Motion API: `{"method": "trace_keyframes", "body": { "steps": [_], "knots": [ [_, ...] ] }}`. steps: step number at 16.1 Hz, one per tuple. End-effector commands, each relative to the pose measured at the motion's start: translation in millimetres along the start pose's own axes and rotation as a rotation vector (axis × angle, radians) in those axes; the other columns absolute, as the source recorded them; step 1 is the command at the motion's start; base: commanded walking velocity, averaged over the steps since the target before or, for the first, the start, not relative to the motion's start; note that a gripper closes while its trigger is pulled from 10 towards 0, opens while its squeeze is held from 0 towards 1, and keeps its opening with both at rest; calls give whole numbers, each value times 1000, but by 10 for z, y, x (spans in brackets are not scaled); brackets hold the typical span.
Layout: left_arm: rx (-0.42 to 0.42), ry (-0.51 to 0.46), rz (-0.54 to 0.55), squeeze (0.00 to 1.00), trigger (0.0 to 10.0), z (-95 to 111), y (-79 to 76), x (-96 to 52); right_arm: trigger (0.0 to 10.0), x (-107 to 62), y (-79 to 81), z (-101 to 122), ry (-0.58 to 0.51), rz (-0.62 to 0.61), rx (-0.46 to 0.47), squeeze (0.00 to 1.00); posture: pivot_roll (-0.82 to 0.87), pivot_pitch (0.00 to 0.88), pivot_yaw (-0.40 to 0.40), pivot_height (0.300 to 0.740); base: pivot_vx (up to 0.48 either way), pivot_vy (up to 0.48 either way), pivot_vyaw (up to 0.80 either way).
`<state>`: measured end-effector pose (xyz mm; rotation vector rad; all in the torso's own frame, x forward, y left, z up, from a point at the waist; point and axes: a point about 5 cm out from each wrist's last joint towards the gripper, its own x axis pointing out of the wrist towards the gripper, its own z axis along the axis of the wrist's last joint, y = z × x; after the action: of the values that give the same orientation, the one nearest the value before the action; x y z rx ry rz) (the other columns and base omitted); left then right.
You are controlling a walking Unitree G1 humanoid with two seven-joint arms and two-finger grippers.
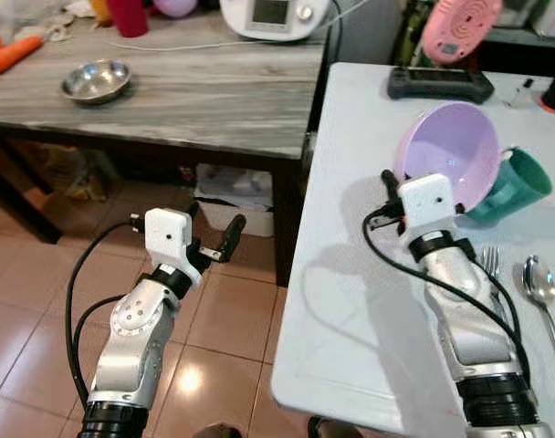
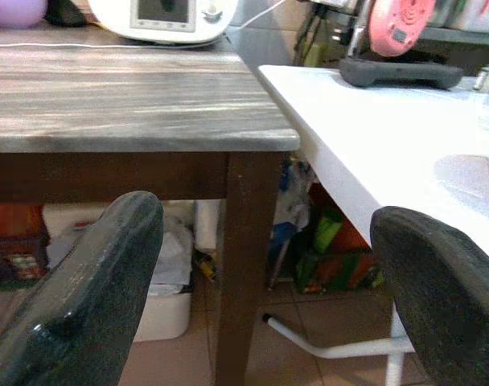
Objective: Setting the table
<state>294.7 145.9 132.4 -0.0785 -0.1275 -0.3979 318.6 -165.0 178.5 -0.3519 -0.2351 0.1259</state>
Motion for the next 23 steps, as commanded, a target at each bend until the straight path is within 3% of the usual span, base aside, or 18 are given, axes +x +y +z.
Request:
{"method": "trace_keyframes", "body": {
  "steps": [1, 11, 23],
  "knots": [
    [1, 8, 15, 0, 10000, -29, 50, -36, 10000, -19, 0, 43, -15, -10, 9, 0, -147, 133, 46, 740, 0, 364, -644],
    [-2, 14, 19, 0, 10000, -65, 14, -90, 10000, -8, 12, 53, -20, 16, 6, 0, -142, 144, 32, 740, 0, 480, 0],
    [12, 0, 23, 0, 10000, -62, -62, -46, 10000, -6, 7, 55, -26, -2, 17, 0, -141, 138, 40, 740, 0, 480, 0]
  ]
}}
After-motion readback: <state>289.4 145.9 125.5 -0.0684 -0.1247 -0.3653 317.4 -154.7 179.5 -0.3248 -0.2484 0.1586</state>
